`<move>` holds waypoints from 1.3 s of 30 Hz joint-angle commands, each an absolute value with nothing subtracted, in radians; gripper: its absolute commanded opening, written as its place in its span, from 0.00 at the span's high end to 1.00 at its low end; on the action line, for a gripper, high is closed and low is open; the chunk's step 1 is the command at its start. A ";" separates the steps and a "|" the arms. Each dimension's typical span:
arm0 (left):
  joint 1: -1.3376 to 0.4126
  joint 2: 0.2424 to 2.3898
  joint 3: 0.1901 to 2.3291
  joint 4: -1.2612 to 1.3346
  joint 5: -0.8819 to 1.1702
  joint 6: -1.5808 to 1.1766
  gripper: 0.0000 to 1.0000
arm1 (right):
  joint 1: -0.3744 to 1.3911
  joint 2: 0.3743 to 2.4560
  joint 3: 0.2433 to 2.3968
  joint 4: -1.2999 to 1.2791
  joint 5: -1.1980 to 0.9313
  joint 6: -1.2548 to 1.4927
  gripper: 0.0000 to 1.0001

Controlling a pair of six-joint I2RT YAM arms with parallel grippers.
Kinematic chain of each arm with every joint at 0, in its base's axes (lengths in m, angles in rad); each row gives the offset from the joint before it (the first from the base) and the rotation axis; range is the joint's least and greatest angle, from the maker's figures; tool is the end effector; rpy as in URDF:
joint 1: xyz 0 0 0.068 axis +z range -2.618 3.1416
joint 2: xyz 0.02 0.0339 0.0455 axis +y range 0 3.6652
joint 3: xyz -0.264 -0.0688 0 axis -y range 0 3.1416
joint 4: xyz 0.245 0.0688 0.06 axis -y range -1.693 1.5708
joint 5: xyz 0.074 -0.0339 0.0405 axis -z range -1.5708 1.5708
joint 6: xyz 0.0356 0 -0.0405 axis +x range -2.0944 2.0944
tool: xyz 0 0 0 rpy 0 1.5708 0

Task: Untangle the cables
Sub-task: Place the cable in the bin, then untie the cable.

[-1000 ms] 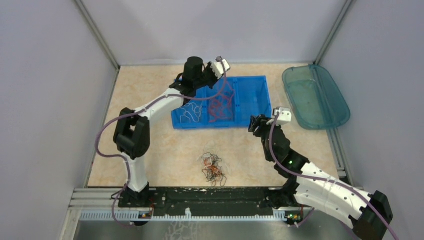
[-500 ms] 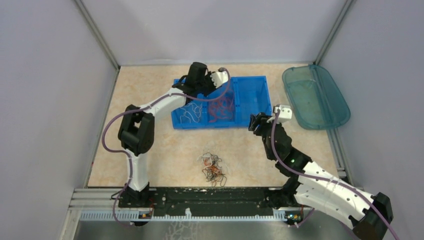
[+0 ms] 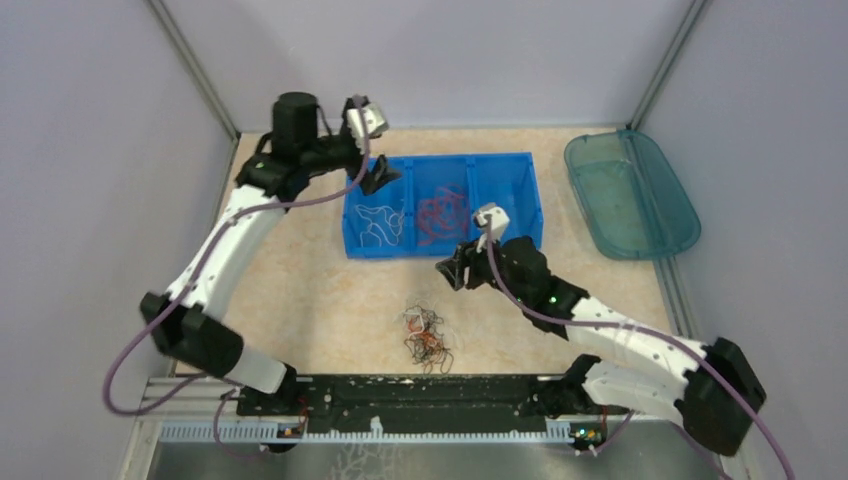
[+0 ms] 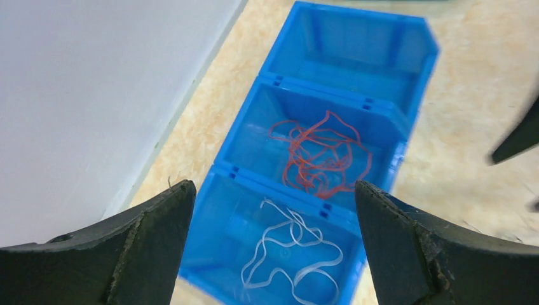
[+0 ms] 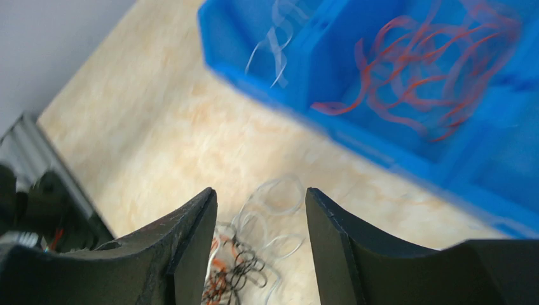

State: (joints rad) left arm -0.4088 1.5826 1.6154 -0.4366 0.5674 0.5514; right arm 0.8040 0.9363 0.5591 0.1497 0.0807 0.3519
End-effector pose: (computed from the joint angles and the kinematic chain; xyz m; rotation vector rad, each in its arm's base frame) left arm 0.3243 -0.1613 0.4046 1.2026 1.5171 -0.4635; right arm 0.1547 0.1565 0.2670 -0.3589 1.8269 0.7452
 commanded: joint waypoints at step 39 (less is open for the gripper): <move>-0.366 0.929 1.092 -0.702 0.878 0.775 0.00 | 0.887 1.610 0.989 -0.208 -0.474 -0.018 0.52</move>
